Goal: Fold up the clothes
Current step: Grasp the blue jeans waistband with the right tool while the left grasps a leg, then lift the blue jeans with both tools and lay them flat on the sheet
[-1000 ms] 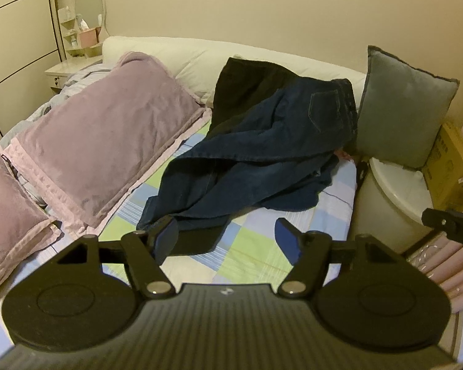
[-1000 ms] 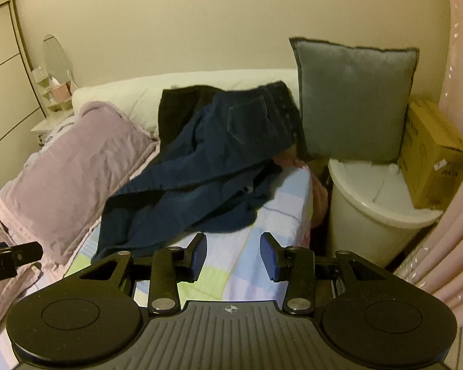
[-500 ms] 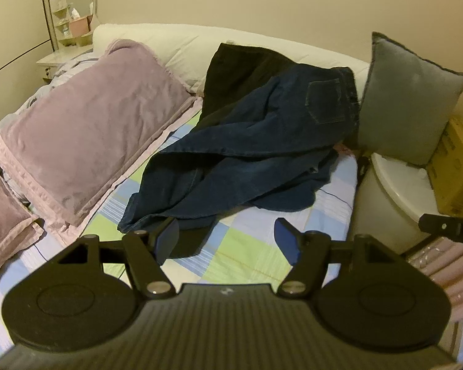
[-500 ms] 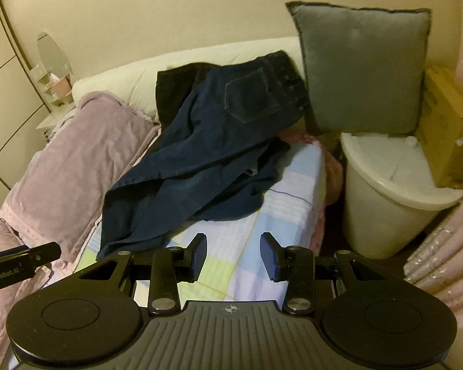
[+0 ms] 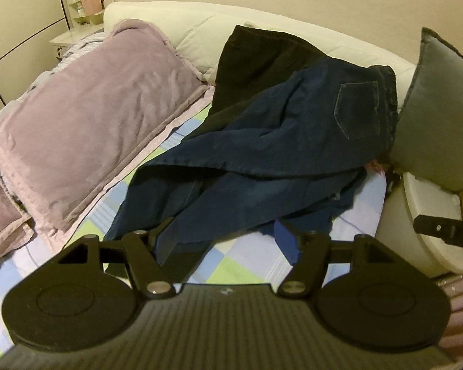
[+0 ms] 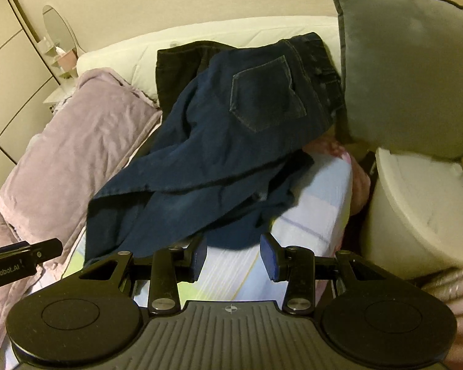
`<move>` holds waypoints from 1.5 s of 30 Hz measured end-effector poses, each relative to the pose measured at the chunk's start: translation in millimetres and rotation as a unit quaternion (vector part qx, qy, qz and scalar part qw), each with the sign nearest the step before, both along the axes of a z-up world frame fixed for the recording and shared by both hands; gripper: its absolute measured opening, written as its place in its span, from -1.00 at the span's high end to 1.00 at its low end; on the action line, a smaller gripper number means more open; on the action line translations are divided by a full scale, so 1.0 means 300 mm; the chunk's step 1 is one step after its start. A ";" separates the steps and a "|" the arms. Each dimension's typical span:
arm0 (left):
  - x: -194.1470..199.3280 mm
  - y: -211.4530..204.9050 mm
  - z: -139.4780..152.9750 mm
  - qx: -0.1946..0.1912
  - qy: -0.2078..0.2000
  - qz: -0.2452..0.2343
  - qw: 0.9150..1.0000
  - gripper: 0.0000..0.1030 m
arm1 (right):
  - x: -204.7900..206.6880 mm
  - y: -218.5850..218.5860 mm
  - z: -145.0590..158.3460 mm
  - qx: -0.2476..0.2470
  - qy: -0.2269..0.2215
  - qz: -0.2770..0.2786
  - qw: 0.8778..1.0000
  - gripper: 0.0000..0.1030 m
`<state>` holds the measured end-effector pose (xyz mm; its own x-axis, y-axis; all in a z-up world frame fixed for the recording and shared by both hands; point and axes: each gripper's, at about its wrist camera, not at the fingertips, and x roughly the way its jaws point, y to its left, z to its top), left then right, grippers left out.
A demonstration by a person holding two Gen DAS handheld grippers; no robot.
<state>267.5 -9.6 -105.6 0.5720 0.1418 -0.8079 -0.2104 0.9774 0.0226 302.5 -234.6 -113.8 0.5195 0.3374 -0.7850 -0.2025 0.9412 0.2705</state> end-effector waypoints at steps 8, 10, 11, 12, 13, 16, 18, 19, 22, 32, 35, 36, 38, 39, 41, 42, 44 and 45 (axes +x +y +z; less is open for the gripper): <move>0.185 -0.010 -0.108 -0.051 -0.002 0.024 0.998 -0.27 | 0.256 -0.092 -0.099 0.025 0.025 0.000 0.999 0.18; 0.221 0.009 -0.146 -0.073 -0.001 0.041 0.996 -0.27 | 0.308 -0.132 -0.140 0.058 0.032 -0.009 0.998 0.19; 0.237 0.019 -0.165 -0.084 -0.001 0.050 0.995 -0.27 | 0.333 -0.155 -0.162 0.080 0.036 -0.016 0.996 0.19; 0.253 0.030 -0.181 -0.094 0.000 0.058 0.994 -0.27 | 0.359 -0.178 -0.184 0.102 0.039 -0.023 0.994 0.19; 0.268 0.044 -0.199 -0.103 0.001 0.067 0.992 -0.26 | 0.384 -0.203 -0.209 0.125 0.043 -0.036 0.991 0.18; 0.314 0.089 -0.259 -0.125 0.005 0.095 0.988 -0.26 | 0.453 -0.275 -0.286 0.201 0.067 -0.086 0.973 0.18; 0.337 0.116 -0.294 -0.134 0.008 0.111 0.985 -0.26 | 0.500 -0.329 -0.352 0.260 0.092 -0.128 0.953 0.18; 0.348 0.129 -0.312 -0.138 0.009 0.119 0.983 -0.26 | 0.519 -0.354 -0.382 0.282 0.100 -0.149 0.943 0.18; 0.388 0.174 -0.363 -0.153 0.010 0.144 0.978 -0.27 | 0.574 -0.412 -0.457 0.319 0.111 -0.195 0.921 0.09; 0.534 0.348 -0.540 -0.189 -0.005 0.230 0.954 -0.27 | 0.741 -0.479 -0.640 0.390 0.105 -0.281 0.870 -0.59; 0.572 0.400 -0.593 -0.207 -0.018 0.259 0.943 -0.27 | 0.780 -0.473 -0.702 0.421 0.106 -0.306 0.848 -0.59; 0.582 0.415 -0.611 -0.211 -0.024 0.269 0.939 -0.27 | 0.793 -0.470 -0.722 0.430 0.106 -0.312 0.841 -0.59; 0.598 0.447 -0.651 -0.224 -0.036 0.288 0.931 -0.27 | 0.812 -0.459 -0.764 0.450 0.109 -0.318 0.827 -0.59; 0.606 0.461 -0.673 -0.231 -0.039 0.297 0.926 -0.26 | 0.819 -0.453 -0.785 0.460 0.110 -0.321 0.821 -0.59; 0.616 0.485 -0.710 -0.243 -0.047 0.312 0.917 -0.16 | 0.831 -0.443 -0.820 0.479 0.111 -0.326 0.807 -0.59; 0.617 0.494 -0.722 -0.247 -0.050 0.316 0.915 -0.15 | 0.835 -0.439 -0.834 0.488 0.109 -0.329 0.801 -0.52; 0.618 0.509 -0.740 -0.251 -0.056 0.320 0.912 0.23 | 0.852 -0.427 -0.838 0.497 0.104 -0.320 0.800 -0.05; 0.618 0.517 -0.749 -0.253 -0.059 0.322 0.910 0.38 | 0.860 -0.420 -0.824 0.486 0.100 -0.310 0.811 0.08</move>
<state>452.8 145.4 -330.3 0.5884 0.1060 -0.8016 -0.7158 0.5294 -0.4555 560.6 -360.7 -360.9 0.7205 0.5703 -0.3945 0.3676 0.1683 0.9146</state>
